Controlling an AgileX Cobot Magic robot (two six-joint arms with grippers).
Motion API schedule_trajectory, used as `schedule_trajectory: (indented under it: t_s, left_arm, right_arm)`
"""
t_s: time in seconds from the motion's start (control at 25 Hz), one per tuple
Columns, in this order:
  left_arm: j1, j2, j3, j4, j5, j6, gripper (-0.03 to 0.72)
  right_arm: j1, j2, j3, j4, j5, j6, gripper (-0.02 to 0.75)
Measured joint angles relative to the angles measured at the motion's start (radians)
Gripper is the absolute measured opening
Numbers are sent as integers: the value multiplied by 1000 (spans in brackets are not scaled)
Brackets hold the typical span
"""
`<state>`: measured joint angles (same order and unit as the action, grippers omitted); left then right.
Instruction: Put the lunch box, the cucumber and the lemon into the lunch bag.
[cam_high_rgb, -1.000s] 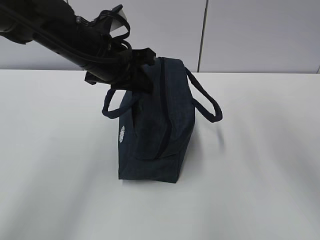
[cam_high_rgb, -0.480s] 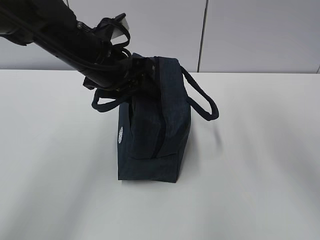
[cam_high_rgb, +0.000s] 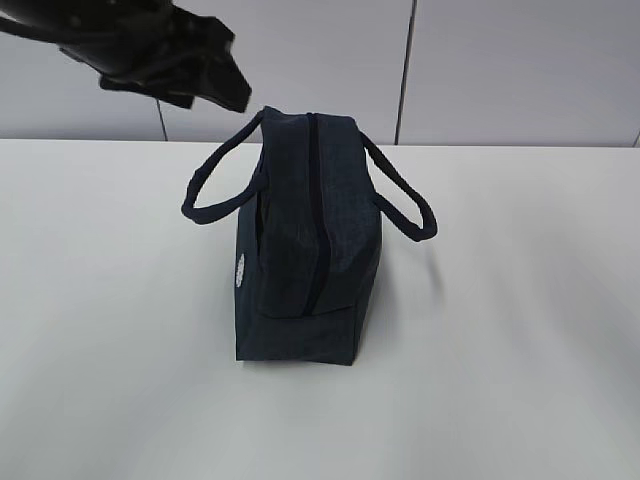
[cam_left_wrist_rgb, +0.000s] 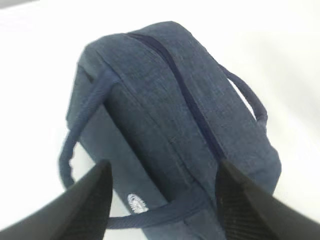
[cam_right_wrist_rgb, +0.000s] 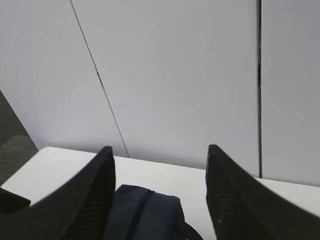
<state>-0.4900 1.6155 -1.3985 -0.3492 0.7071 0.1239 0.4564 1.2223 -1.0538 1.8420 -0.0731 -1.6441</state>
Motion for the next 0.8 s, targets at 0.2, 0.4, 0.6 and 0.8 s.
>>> schedule_trajectory:
  t_s: [0.2, 0.4, 0.6, 0.8]
  left_arm:
    - [1, -146, 0, 166, 62, -16, 448]
    - [1, -285, 0, 229, 111, -20, 448]
    - [1, -394, 0, 252, 182, -20, 448]
    - [1, -500, 0, 254, 241, -20, 448]
  right_arm:
    - [0, -77, 10, 0, 4, 79, 435]
    - [0, -151, 12, 0, -11, 109, 435]
    - [0, -241, 12, 0, 20, 151, 420]
    - [0, -340, 12, 0, 93, 156, 389]
